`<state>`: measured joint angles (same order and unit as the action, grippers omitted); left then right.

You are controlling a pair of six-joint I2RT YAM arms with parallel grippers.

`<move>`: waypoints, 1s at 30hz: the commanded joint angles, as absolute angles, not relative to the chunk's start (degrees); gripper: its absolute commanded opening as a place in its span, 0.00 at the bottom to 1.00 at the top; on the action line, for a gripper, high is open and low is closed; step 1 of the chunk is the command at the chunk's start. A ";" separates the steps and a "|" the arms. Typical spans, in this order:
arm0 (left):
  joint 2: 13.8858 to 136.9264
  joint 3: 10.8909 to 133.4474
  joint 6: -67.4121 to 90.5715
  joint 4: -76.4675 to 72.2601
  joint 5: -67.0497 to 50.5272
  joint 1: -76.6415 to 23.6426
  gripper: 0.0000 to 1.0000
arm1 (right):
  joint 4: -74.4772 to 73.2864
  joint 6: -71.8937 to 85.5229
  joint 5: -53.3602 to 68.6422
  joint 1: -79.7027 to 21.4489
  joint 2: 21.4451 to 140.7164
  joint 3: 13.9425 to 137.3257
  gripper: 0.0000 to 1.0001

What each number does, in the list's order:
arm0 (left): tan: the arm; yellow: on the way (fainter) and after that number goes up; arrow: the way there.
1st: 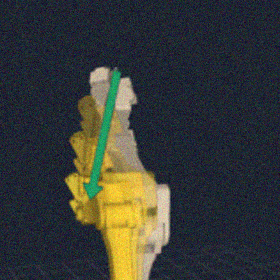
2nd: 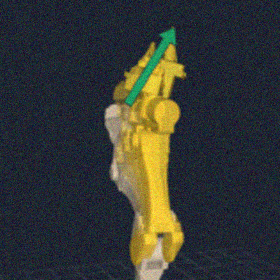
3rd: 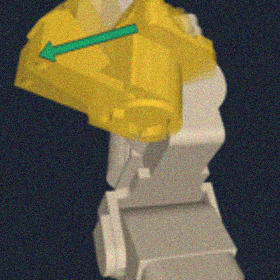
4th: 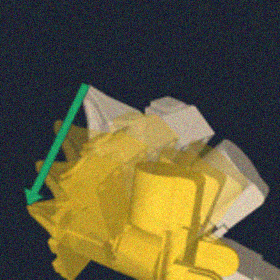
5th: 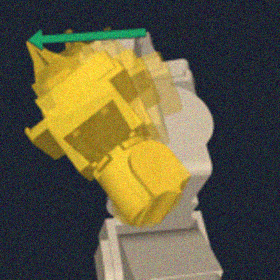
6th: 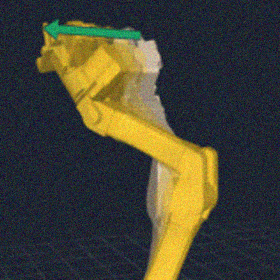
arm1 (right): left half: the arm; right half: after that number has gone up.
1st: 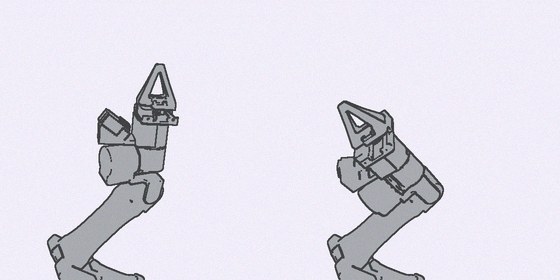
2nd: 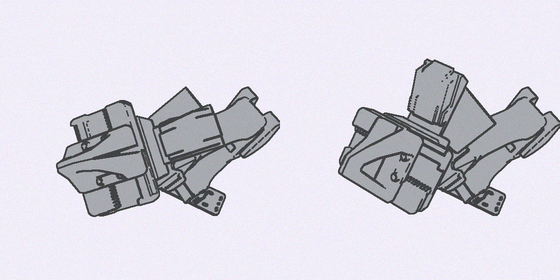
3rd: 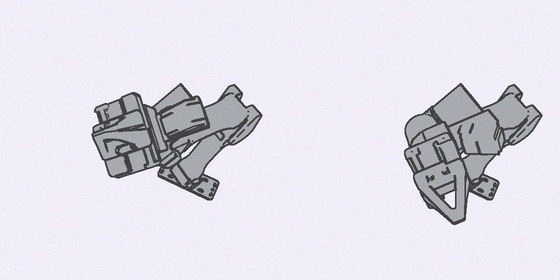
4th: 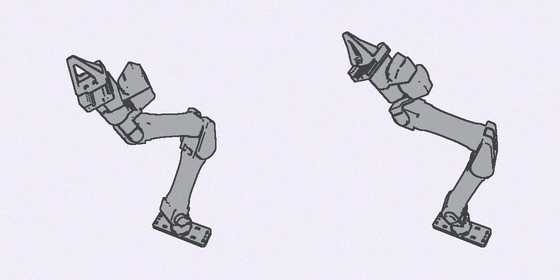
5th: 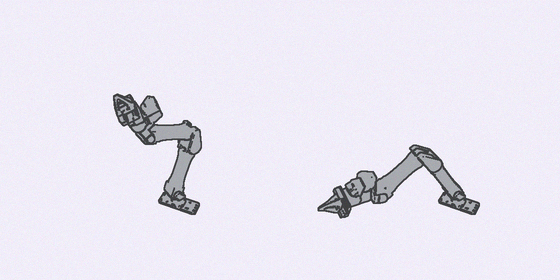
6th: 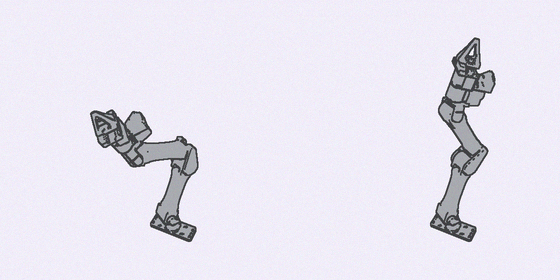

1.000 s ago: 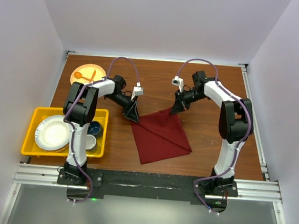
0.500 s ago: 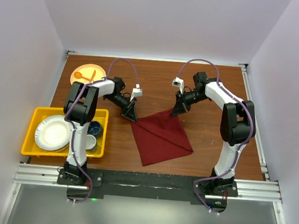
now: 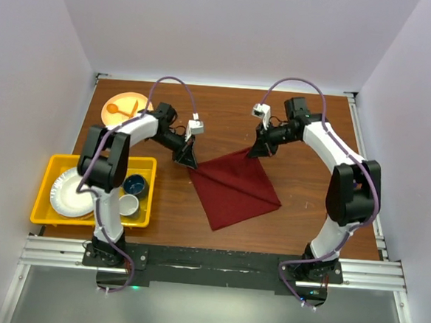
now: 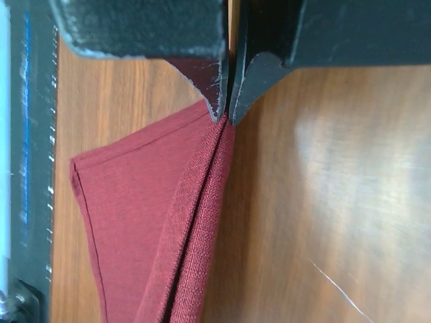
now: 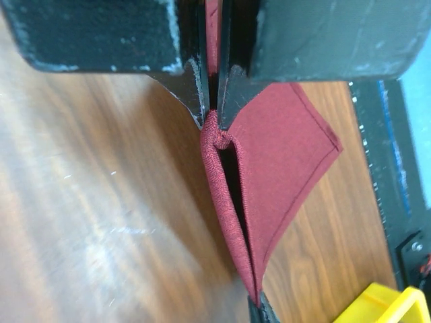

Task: Fold the napkin into a case and place the utensils inside
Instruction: Pick up the upper triangle-folded napkin from the center of the board, then turn over the upper triangle folded napkin at the center of the board.

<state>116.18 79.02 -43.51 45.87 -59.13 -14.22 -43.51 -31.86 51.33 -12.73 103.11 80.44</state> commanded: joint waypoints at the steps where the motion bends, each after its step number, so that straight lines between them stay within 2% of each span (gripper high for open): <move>1: 107.41 74.98 -35.51 34.20 -53.35 -13.45 0.00 | -37.27 -29.53 48.26 -12.22 98.62 79.63 0.00; 7: 105.74 76.37 -32.35 31.39 -48.00 -13.45 0.00 | -28.33 -25.23 44.83 -12.13 96.24 78.49 0.00; 15: 100.90 77.34 -26.28 9.77 -34.29 -13.54 0.00 | -13.99 -24.25 36.48 -12.04 94.22 81.46 0.00; 21: 98.27 80.43 -34.35 -2.80 -25.76 -13.97 0.00 | 3.38 -30.05 30.94 -11.87 91.24 80.16 0.00; 25: 93.36 75.25 -44.98 -10.79 -22.42 -15.46 0.00 | 17.37 -37.50 31.02 -12.04 87.63 72.71 0.00; 30: 87.47 61.90 -53.86 -14.84 -21.01 -19.15 0.00 | 32.67 -51.64 35.15 -12.39 82.71 54.52 0.00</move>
